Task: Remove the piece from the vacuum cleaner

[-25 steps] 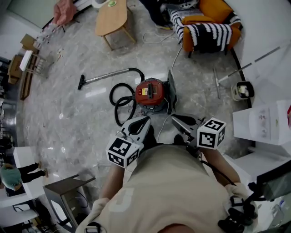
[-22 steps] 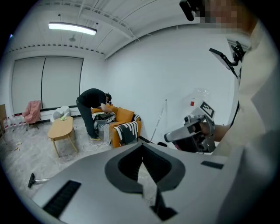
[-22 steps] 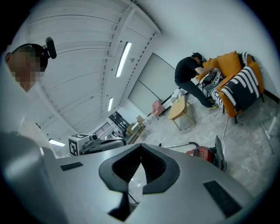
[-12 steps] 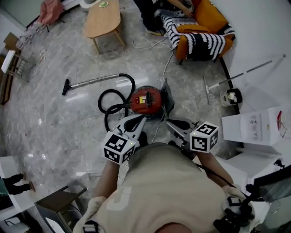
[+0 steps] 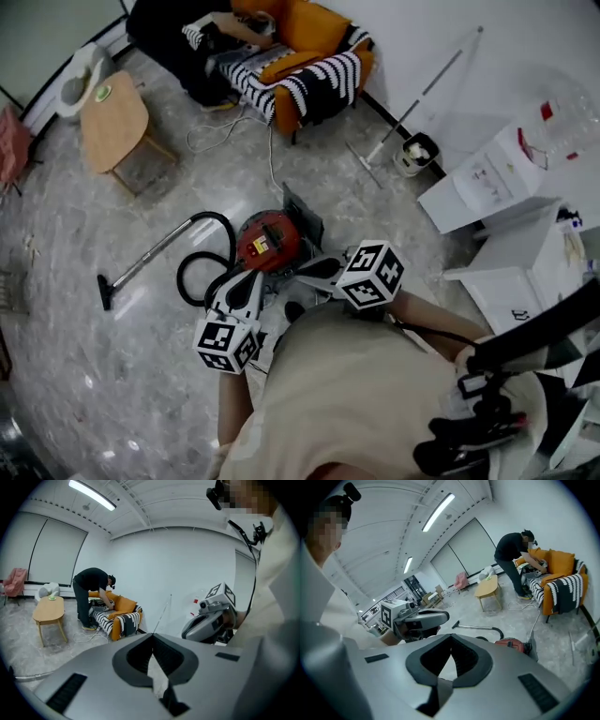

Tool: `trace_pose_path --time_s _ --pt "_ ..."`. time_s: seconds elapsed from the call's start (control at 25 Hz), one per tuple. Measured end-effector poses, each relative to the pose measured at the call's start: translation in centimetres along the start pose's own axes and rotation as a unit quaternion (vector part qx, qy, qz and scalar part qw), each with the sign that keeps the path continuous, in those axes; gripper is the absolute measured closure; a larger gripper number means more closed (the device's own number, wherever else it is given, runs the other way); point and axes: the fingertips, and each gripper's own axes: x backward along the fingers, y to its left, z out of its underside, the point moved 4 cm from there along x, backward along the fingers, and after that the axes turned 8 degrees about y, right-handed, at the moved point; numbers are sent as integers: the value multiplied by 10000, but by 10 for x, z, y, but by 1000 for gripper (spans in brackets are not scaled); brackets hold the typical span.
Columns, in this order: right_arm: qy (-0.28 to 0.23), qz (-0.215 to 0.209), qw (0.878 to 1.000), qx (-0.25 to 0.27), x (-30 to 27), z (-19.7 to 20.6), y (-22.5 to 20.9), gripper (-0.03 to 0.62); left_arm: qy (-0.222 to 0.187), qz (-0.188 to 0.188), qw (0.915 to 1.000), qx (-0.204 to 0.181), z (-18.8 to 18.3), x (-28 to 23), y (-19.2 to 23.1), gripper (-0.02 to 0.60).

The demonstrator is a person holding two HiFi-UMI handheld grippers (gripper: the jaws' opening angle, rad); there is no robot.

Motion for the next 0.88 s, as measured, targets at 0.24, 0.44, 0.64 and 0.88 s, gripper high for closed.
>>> trace_pose_path --time_s 0.24,0.44,0.64,0.88 --pt "-128 196 9991 -340 1 1 -13 592 140 264 9995 -137 -1 -17 2 588" --pt "-247 178 9983 -502 4 2 -23 592 236 248 9992 -221 -2 -27 7 588" --pt "-445 -303 9942 -930 37 -7 -87 592 637 -125 9979 -15 -20 -78 -3 588" --pt "20 -451 9942 -971 26 4 -142 592 919 -554 9941 161 -24 -104 -6 588"
